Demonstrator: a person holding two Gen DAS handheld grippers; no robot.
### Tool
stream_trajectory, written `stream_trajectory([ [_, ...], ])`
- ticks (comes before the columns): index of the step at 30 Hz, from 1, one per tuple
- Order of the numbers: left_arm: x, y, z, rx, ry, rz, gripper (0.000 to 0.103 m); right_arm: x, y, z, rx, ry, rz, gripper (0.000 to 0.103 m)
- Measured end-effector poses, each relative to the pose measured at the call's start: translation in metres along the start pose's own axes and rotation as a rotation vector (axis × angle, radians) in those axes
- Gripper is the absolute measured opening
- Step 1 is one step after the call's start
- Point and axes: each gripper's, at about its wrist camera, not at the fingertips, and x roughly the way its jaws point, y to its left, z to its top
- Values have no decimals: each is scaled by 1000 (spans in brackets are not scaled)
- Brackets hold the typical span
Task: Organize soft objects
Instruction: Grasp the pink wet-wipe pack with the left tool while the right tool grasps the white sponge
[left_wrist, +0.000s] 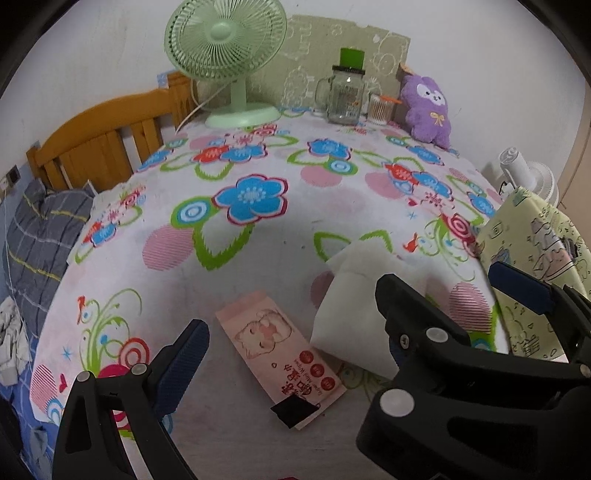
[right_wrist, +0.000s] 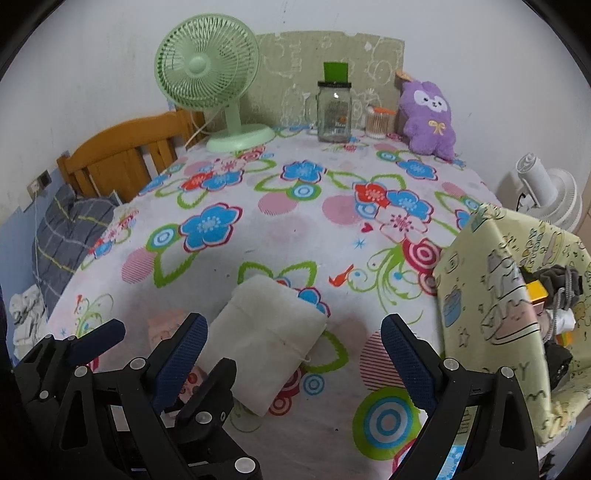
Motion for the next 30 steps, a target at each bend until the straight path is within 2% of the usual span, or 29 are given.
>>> stream_trajectory([
  [5, 8, 3, -6, -4, 34, -16, 95, 12, 3, -4, -10, 33, 4, 97],
  [14, 7, 4, -18, 12, 44, -10, 92, 27, 12, -13, -37, 87, 33, 97],
  [18, 11, 10, -19, -1, 63, 12, 82, 31, 15, -14, -44, 102, 43, 97],
  [25, 15, 14, -14, -5, 46, 36, 75, 37, 19, -13, -51, 116, 47, 97],
  [28, 17, 13, -12, -5, 41, 41, 68, 40, 17, -11, -42, 121, 44, 97],
  [30, 17, 12, -10, -3, 38, 43, 58, 41, 17, -9, -44, 122, 40, 97],
])
